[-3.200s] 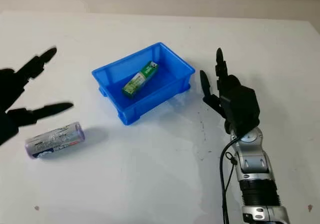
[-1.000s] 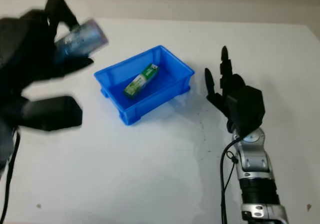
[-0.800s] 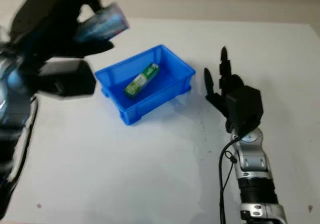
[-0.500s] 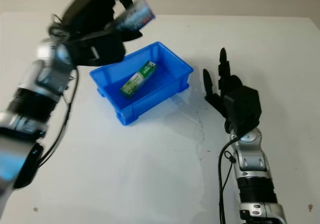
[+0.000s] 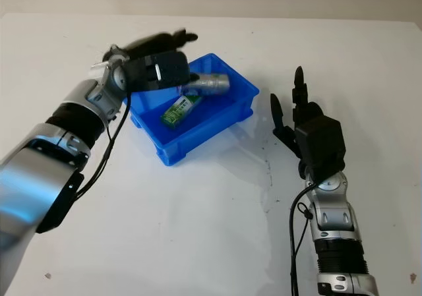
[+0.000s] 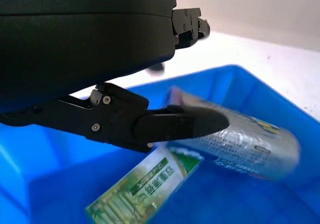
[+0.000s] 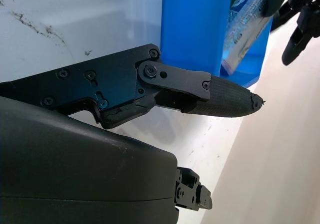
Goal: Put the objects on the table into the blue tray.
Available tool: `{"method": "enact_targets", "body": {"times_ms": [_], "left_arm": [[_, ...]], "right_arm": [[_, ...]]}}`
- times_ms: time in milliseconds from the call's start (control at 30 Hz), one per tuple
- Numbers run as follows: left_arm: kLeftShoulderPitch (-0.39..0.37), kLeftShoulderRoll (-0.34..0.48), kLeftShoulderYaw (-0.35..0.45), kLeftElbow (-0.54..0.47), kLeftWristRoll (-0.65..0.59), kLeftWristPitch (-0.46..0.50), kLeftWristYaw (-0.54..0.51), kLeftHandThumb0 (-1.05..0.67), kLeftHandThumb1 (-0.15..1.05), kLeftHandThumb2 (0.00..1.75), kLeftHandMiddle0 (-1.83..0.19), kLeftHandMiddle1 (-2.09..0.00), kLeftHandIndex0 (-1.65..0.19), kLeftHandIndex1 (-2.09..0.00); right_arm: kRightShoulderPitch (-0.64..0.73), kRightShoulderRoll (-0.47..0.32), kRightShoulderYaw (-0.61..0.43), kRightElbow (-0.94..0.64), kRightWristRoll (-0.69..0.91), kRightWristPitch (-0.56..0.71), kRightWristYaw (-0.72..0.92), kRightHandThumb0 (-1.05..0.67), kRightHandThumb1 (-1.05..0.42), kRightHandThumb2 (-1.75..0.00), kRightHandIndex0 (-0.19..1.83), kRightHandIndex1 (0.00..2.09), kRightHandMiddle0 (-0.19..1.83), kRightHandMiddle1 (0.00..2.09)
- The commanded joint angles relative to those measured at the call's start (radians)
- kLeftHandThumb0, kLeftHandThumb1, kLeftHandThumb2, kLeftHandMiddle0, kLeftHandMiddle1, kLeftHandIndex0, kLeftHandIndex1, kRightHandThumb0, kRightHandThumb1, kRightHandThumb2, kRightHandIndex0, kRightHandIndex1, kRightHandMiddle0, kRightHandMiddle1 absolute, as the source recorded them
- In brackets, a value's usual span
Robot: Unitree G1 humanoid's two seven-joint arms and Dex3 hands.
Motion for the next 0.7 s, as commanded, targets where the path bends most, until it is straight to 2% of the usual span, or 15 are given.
{"method": "enact_targets", "body": {"times_ms": [0,100,233,433,567,667], "left_arm": [[0.003,0.017,0.0,-0.013,-0.01,-0.015,0.019,-0.65,1.05,0.45,0.19,0.0,0.19,0.0],[0.021,0.034,0.026,-0.06,-0.045,-0.035,0.045,-0.66,1.05,0.47,0.18,-0.01,0.16,-0.03],[0.096,0.062,0.121,-0.21,-0.158,-0.076,0.081,-0.65,1.05,0.49,0.11,-0.06,0.1,-0.06],[0.267,0.097,0.275,-0.529,-0.333,-0.057,0.071,-0.69,1.05,0.57,0.03,-0.08,0.04,-0.09],[0.391,0.11,0.393,-0.695,-0.468,-0.064,0.064,-0.65,1.05,0.63,0.0,-0.07,0.04,-0.09],[0.477,0.103,0.484,-0.797,-0.579,-0.017,0.069,-0.68,1.05,0.62,0.06,-0.04,0.07,-0.07]], "right_arm": [[0.005,0.007,0.005,0.009,0.0,-0.017,0.0,-0.86,-1.05,-0.65,-0.19,0.0,-0.19,0.0],[0.0,0.01,0.009,0.018,-0.003,-0.025,-0.003,-0.85,-1.05,-0.66,-0.19,0.0,-0.19,0.0],[0.003,0.011,0.013,0.006,-0.006,-0.01,-0.006,-0.85,-1.05,-0.66,-0.19,0.0,-0.19,0.0],[0.004,0.01,0.014,0.012,0.001,-0.006,0.0,-0.84,-1.05,-0.66,-0.19,0.0,-0.19,0.0],[0.002,0.01,0.015,0.014,0.004,-0.006,0.008,-0.83,-1.05,-0.66,-0.19,0.0,-0.19,0.0],[-0.001,0.009,0.019,0.02,-0.004,-0.016,0.005,-0.83,-1.05,-0.67,-0.19,0.0,-0.19,0.0]]}}
